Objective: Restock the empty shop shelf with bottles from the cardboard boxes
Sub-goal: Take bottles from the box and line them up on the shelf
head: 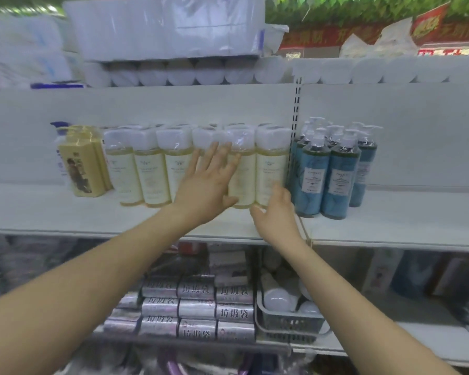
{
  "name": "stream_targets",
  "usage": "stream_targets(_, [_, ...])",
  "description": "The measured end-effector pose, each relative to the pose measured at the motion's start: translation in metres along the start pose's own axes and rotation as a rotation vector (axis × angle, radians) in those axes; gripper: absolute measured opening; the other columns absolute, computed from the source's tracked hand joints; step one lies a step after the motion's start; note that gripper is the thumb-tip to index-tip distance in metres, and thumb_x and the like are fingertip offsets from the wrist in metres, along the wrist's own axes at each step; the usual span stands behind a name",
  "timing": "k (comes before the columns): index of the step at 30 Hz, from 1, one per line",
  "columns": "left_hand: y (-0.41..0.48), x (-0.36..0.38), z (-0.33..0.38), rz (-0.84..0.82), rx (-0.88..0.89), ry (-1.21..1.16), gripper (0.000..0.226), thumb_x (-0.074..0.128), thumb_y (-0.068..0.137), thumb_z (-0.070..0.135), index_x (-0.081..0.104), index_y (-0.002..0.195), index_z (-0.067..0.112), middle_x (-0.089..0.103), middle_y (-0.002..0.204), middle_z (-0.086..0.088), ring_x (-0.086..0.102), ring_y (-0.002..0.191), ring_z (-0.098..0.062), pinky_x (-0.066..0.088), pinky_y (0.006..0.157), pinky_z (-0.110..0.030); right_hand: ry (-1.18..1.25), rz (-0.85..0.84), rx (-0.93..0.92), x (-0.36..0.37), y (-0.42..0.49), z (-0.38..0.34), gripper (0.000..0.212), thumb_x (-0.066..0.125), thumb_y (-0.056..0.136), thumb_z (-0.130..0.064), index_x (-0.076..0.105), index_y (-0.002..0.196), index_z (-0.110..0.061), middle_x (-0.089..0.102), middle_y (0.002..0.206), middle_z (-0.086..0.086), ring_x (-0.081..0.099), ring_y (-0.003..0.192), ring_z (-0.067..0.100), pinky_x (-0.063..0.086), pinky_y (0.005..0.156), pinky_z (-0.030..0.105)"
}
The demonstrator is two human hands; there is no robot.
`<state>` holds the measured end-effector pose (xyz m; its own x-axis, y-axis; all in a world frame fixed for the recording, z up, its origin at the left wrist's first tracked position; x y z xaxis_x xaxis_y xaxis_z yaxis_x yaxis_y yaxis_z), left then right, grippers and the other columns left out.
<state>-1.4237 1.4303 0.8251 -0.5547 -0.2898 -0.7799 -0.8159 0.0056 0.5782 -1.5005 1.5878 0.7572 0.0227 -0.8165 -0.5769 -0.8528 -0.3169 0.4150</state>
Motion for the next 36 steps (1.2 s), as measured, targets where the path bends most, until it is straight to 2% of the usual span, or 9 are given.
stream_targets(3, [-0.043, -0.014, 0.015, -0.042, -0.075, -0.094, 0.094, 0.068, 0.094, 0.060, 0.023, 0.168, 0.024, 0.016, 0.177, -0.009, 0.013, 0.164, -0.032, 0.014, 0.132, -0.053, -0.183, -0.105, -0.164, -0.021, -0.034, -0.012, 0.073, 0.067, 0.099, -0.023, 0.032, 0.161, -0.010, 0.033, 0.159, 0.013, 0.036, 0.143, 0.031, 0.034, 0.108, 0.032])
stream_targets(7, [-0.095, -0.034, 0.049, -0.023, -0.121, -0.184, 0.090, 0.075, 0.091, 0.056, 0.036, 0.163, 0.019, 0.036, 0.168, -0.010, 0.036, 0.153, -0.033, 0.034, 0.121, -0.051, -0.289, -0.084, -0.262, -0.050, -0.085, -0.019, 0.065, 0.061, 0.100, -0.016, 0.035, 0.159, -0.010, 0.038, 0.157, 0.013, 0.044, 0.140, 0.032, 0.044, 0.111, 0.043])
stream_targets(10, [-0.132, -0.042, 0.082, -0.034, -0.133, -0.248, 0.089, 0.074, 0.091, 0.054, 0.036, 0.163, 0.018, 0.039, 0.167, -0.008, 0.039, 0.152, -0.032, 0.039, 0.119, -0.051, -0.390, -0.074, -0.290, -0.066, -0.130, -0.016, 0.065, 0.061, 0.099, -0.017, 0.037, 0.159, -0.011, 0.039, 0.159, 0.011, 0.044, 0.141, 0.031, 0.045, 0.112, 0.043])
stream_targets(14, [-0.186, -0.034, 0.134, -0.088, -0.123, -0.317, 0.091, 0.073, 0.090, 0.055, 0.037, 0.164, 0.017, 0.038, 0.168, -0.008, 0.038, 0.153, -0.032, 0.042, 0.117, -0.053, -0.498, -0.102, -0.278, -0.085, -0.198, 0.012, 0.070, 0.068, 0.096, -0.021, 0.041, 0.159, -0.006, 0.044, 0.159, 0.016, 0.042, 0.147, 0.033, 0.041, 0.119, 0.047])
stream_targets(20, [-0.277, 0.001, 0.225, -0.253, -0.088, -0.416, 0.090, 0.077, 0.087, 0.050, 0.042, 0.161, 0.014, 0.043, 0.163, -0.012, 0.043, 0.148, -0.036, 0.044, 0.112, -0.056, -0.601, -0.254, -0.146, -0.110, -0.297, 0.096, 0.072, 0.070, 0.091, -0.028, 0.043, 0.156, -0.009, 0.047, 0.154, 0.014, 0.046, 0.140, 0.034, 0.043, 0.114, 0.047])
stream_targets(26, [-0.349, 0.048, 0.306, -0.498, -0.086, -0.412, 0.088, 0.071, 0.089, 0.057, 0.040, 0.163, 0.018, 0.042, 0.165, -0.009, 0.041, 0.149, -0.033, 0.044, 0.112, -0.052, -0.624, -0.421, 0.000, -0.129, -0.375, 0.214, 0.069, 0.068, 0.095, -0.029, 0.044, 0.156, -0.009, 0.049, 0.154, 0.015, 0.050, 0.139, 0.035, 0.044, 0.112, 0.046])
stream_targets(29, [-0.375, 0.075, 0.346, -0.625, -0.084, -0.399, 0.090, 0.072, 0.090, 0.057, 0.037, 0.164, 0.020, 0.039, 0.166, -0.009, 0.039, 0.151, -0.033, 0.042, 0.113, -0.052, -0.598, -0.518, 0.098, -0.136, -0.403, 0.279, 0.066, 0.066, 0.095, -0.029, 0.044, 0.155, -0.010, 0.051, 0.148, 0.015, 0.054, 0.130, 0.037, 0.047, 0.103, 0.046])
stream_targets(33, [-0.405, 0.121, 0.403, -0.799, -0.137, -0.402, 0.089, 0.069, 0.093, 0.058, 0.031, 0.165, 0.023, 0.033, 0.168, -0.005, 0.035, 0.153, -0.030, 0.042, 0.115, -0.051, -0.563, -0.672, 0.241, -0.134, -0.449, 0.365, 0.064, 0.064, 0.097, -0.030, 0.043, 0.154, -0.011, 0.049, 0.146, 0.015, 0.053, 0.128, 0.039, 0.049, 0.102, 0.049])
stream_targets(36, [-0.443, 0.163, 0.450, -0.943, -0.212, -0.455, 0.086, 0.069, 0.094, 0.053, 0.030, 0.164, 0.022, 0.031, 0.166, -0.005, 0.035, 0.150, -0.031, 0.046, 0.110, -0.053, -0.527, -0.802, 0.365, -0.121, -0.491, 0.430, 0.058, 0.062, 0.100, -0.032, 0.044, 0.150, -0.009, 0.046, 0.148, 0.017, 0.055, 0.126, 0.041, 0.052, 0.097, 0.049])
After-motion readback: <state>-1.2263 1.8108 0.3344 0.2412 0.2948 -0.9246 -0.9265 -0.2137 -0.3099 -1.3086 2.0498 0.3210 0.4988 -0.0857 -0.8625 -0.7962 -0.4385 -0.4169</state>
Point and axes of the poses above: each hand's wrist, its own y-axis towards the middle knuckle, its own x-axis out of the palm, z = x × y, the point moved 2 cm from there along y, towards the middle knuckle
